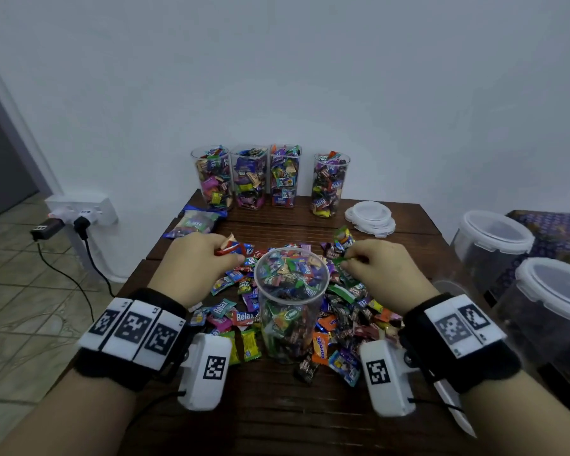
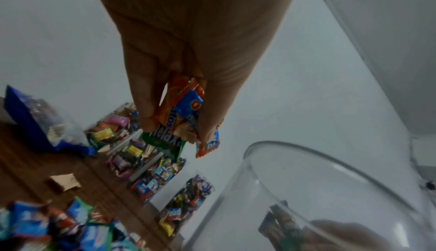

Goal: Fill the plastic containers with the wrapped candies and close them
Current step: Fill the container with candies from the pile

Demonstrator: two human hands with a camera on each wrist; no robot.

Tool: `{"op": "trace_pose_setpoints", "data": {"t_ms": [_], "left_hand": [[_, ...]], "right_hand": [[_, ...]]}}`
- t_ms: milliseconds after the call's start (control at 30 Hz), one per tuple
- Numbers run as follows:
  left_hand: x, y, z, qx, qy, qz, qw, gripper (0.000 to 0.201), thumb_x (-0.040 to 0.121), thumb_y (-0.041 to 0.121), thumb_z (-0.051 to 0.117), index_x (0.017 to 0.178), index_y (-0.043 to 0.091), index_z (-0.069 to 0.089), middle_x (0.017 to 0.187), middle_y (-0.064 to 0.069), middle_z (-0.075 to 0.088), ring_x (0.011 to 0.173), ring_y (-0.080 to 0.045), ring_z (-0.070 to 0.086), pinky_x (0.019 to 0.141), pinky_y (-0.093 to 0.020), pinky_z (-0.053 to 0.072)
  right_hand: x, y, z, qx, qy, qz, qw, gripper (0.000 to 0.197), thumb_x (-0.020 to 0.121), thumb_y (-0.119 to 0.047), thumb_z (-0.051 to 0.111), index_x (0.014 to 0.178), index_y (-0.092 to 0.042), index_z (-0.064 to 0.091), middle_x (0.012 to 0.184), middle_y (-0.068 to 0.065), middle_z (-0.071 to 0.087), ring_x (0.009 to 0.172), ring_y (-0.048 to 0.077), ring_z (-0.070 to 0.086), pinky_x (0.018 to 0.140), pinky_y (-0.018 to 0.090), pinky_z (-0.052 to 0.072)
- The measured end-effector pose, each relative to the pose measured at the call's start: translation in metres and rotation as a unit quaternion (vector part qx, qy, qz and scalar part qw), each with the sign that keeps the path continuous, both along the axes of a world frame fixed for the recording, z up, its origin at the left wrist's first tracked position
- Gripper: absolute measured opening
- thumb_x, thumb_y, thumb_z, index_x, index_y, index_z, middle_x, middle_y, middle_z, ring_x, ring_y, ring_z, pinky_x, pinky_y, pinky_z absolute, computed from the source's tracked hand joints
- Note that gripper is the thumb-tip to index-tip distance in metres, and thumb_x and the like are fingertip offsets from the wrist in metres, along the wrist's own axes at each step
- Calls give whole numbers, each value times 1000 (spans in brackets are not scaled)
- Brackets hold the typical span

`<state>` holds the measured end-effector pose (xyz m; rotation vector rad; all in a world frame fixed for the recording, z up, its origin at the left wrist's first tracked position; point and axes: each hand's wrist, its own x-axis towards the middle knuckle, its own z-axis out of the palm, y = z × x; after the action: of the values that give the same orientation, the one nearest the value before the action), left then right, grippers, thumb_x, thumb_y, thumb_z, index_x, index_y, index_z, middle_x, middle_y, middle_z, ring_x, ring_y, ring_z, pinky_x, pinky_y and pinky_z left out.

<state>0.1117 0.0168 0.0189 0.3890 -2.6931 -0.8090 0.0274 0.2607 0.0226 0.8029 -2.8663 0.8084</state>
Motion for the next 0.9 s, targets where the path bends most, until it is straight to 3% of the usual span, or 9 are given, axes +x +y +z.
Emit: {"op": "trace_pose_setpoints", "data": {"t_ms": [167,200,267,333,433,667,800,900], "left_hand": [[5,7,12,39,56,-8,998,22,86,27,66,78,6,68,58,1,54,57,-7,48,52,-13,32],[5,8,13,47,66,-11,997,22,86,27,66,80,6,69,62,-2,58,61,-10,52,54,-14,33],[5,9,15,66,87,-15,994,23,86,28,66,83,5,71,73,-10,65,72,-21,58,64,-28,40],[4,12,17,74,100,-19,992,26,86,29,65,81,4,70,78,-15,66,76,-27,59,68,-38,42],[3,16,19,74,110,-24,991,27,87,29,64,78,4,68,77,-16,65,75,-28,59,69,-38,42],[3,16,18,92,123,-31,988,32,86,30,65,83,-2,66,83,-23,63,79,-35,58,76,-49,44],[4,18,16,99,123,-20,987,30,87,29,65,85,-1,66,87,-22,63,87,-35,59,81,-42,42],[3,19,15,103,119,-26,987,30,87,28,65,86,-2,66,90,-22,65,85,-32,59,72,-32,40]], "right_hand": [[12,-3,22,-73,91,16,993,17,90,-19,59,73,-16,60,69,-8,54,65,5,47,59,22,28],[15,-5,26,-89,100,24,991,19,90,-18,59,71,-17,58,66,-10,51,65,3,47,58,18,30],[22,-11,33,-112,106,40,987,17,90,-18,59,73,-15,60,67,-11,49,66,2,46,60,12,33],[30,-19,36,-121,107,63,985,15,90,-19,59,77,-11,64,68,-11,48,65,4,45,61,14,33],[40,-32,35,-120,98,97,983,12,90,-19,60,82,-12,65,74,-13,48,72,7,45,68,24,37],[48,-48,22,-72,77,118,987,14,90,-22,60,92,-12,69,91,-3,57,86,13,52,75,25,38],[49,-50,19,-45,70,121,989,17,90,-22,59,100,-14,70,103,-1,60,98,15,54,79,21,34],[49,-50,20,-35,66,121,990,20,90,-22,59,104,-14,69,112,-4,58,103,11,53,83,18,34]]}}
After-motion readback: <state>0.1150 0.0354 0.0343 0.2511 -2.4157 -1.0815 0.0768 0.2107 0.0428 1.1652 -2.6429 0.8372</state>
